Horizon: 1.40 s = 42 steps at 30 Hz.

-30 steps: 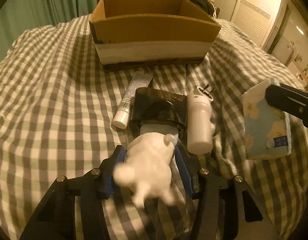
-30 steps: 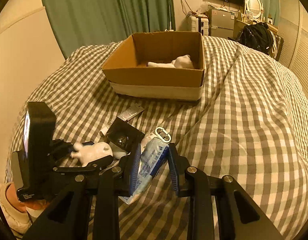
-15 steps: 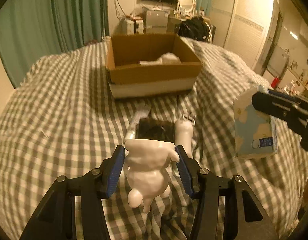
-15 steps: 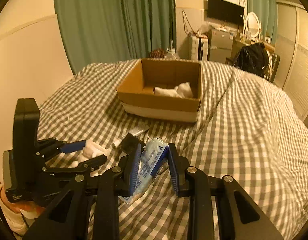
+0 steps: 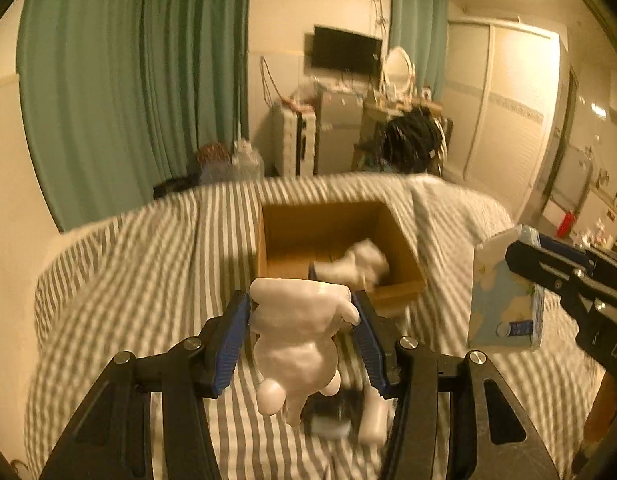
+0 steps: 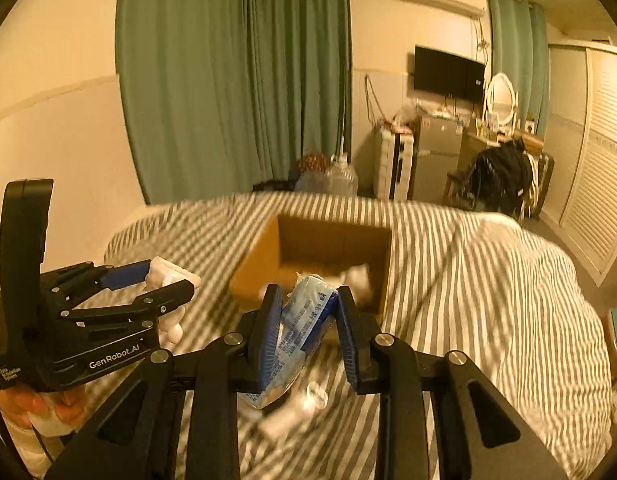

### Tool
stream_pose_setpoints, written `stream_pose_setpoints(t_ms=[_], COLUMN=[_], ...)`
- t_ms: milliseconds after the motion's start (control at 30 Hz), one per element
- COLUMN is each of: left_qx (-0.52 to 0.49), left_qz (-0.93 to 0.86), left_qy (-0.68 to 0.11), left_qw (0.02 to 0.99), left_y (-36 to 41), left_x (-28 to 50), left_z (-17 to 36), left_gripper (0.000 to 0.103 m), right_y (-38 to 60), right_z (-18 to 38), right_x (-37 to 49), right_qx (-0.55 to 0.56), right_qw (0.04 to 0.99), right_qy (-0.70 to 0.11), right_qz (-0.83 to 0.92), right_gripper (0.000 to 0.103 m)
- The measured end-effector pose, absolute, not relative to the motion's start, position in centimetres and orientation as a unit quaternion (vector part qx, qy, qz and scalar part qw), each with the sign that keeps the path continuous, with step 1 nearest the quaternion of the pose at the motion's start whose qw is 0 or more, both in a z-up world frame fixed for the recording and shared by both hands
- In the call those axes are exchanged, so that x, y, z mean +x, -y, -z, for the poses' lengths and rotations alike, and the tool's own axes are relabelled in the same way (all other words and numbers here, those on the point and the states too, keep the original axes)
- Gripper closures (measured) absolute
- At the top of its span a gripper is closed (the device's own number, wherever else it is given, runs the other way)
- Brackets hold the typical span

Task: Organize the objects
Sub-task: 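Lift the white figurine with the left gripper while the right carries tissues into the box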

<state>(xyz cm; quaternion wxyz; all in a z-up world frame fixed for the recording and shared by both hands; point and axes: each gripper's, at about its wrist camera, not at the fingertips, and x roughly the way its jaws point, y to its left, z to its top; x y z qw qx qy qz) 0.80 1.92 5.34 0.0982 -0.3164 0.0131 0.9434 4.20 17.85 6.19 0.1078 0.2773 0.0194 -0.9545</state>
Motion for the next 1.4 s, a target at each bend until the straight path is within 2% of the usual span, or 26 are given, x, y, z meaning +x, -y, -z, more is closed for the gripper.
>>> stream_pose_setpoints(t_ms=[200,367,533,767,1067,1100,1167,1200,1333,1400], left_qx=[-0.276,-0.268,-0.293,-0.326,-0.367,-0.372,-0.372,-0.368,-0.348,-0.341], left_qz=[-0.957,-0.959,-0.95,-0.938,-0.922,-0.92,-0.92,-0.921,-0.93,-0.933], left_qy=[0.003,0.001,0.003,-0.039,-0.052,-0.055,-0.058,-0.058,-0.05,-0.044], left_qw=[0.094,0.096,0.103,0.11,0.111,0.11,0.11,0.113,0.11,0.106], left_y=[-2.3,-3.2,-4.0,-5.7,-5.8,-6.0,-6.0,-5.9,-5.2,-4.5], left_x=[-4.6,-10.1,-15.8,-20.1,-21.4,-21.3,-20.7,-20.1,-17.5,-16.0], left_z=[-8.7,-8.7,-5.1,1.5,5.6,5.8,5.7,5.5,4.1,3.4], left_gripper=[0.05,0.05,0.05,0.05,0.05,0.048,0.043,0.036,0.014,0.009], right_y=[-18.0,-18.2,-18.6,-19.6,-21.3,-21.5,-21.7,-21.9,-22.2,-22.2], right_z=[-9.1,-9.5,-7.2,-1.6,2.4,2.3,1.8,1.4,-0.6,-1.6], right_x=[-1.1,-6.7,-12.4,-19.0,-21.1,-20.9,-20.8,-20.4,-18.0,-16.1], right_qx=[0.255,0.256,0.28,0.337,0.371,0.368,0.361,0.354,0.323,0.31], right_qw=[0.099,0.093,0.087,0.085,0.085,0.086,0.082,0.079,0.069,0.062], right_qy=[-0.016,-0.009,0.004,0.037,0.074,0.077,0.083,0.086,0.079,0.07], right_qz=[0.962,0.962,0.956,0.937,0.922,0.923,0.925,0.928,0.941,0.946], right_gripper=[0.076,0.076,0.076,0.076,0.074,0.072,0.052,0.04,0.039,0.038])
